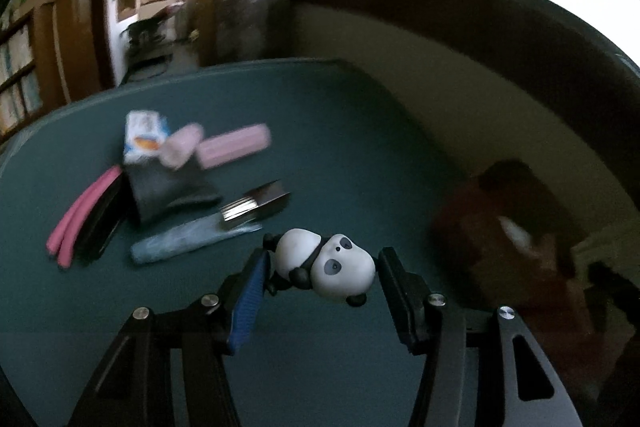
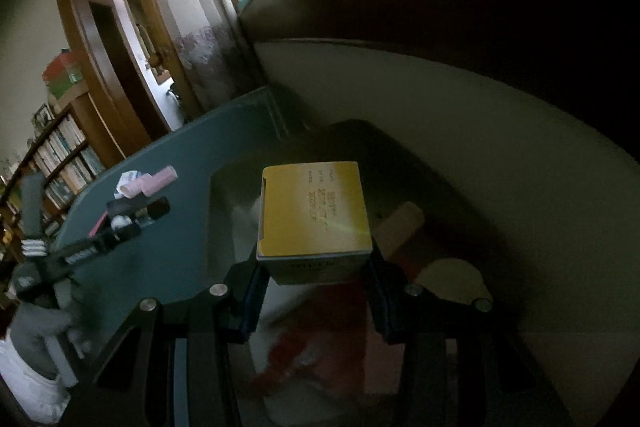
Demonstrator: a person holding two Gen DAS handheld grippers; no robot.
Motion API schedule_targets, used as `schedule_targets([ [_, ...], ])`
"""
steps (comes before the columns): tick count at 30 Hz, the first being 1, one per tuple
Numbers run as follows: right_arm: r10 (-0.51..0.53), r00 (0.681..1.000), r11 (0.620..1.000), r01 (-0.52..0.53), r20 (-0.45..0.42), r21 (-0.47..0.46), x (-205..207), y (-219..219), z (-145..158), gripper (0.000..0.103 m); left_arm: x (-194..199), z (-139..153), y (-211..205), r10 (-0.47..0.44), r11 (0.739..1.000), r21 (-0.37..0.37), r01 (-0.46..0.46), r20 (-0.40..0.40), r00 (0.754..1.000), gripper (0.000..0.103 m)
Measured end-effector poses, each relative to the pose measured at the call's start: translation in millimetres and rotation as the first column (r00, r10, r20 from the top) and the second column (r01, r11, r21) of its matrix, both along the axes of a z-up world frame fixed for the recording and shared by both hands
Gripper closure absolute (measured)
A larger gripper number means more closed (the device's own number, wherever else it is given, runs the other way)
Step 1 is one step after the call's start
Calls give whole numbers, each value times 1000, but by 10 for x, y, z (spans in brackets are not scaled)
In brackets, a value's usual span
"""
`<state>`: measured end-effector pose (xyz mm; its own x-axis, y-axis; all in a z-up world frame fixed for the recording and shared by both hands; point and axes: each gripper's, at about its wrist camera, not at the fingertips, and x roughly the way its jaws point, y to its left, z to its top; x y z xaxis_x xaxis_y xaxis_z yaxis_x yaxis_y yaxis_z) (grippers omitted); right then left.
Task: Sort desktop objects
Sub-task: 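Carry the panda and yellow box into the cardboard box and release both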
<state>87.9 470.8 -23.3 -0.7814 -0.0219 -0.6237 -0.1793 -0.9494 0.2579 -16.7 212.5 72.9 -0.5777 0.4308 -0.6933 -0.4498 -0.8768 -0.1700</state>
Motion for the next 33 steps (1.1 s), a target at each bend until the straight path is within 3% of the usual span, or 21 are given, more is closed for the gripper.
schedule_targets([
  [7, -9, 1000, 1000, 9, -4, 0, 151, 140, -13, 55, 266, 198, 554, -151, 988, 20, 152, -37, 988, 46],
  [16, -38, 999, 999, 38, -31, -15, 276, 297, 40, 55, 580, 223, 1255, -334, 942, 1, 335, -39, 942, 46],
  [23, -45, 998, 999, 44, -35, -23, 268, 345, 42, 55, 611, 105, 1573, -399, 917, -24, 399, -11, 917, 45],
  [30, -43, 999, 999, 42, -30, -26, 236, 346, 40, 55, 551, 49, 1604, -404, 914, -19, 404, 18, 915, 44],
  [33, -42, 999, 999, 41, -29, -27, 221, 344, 40, 55, 530, 89, 1567, -400, 916, 2, 400, 10, 916, 32],
])
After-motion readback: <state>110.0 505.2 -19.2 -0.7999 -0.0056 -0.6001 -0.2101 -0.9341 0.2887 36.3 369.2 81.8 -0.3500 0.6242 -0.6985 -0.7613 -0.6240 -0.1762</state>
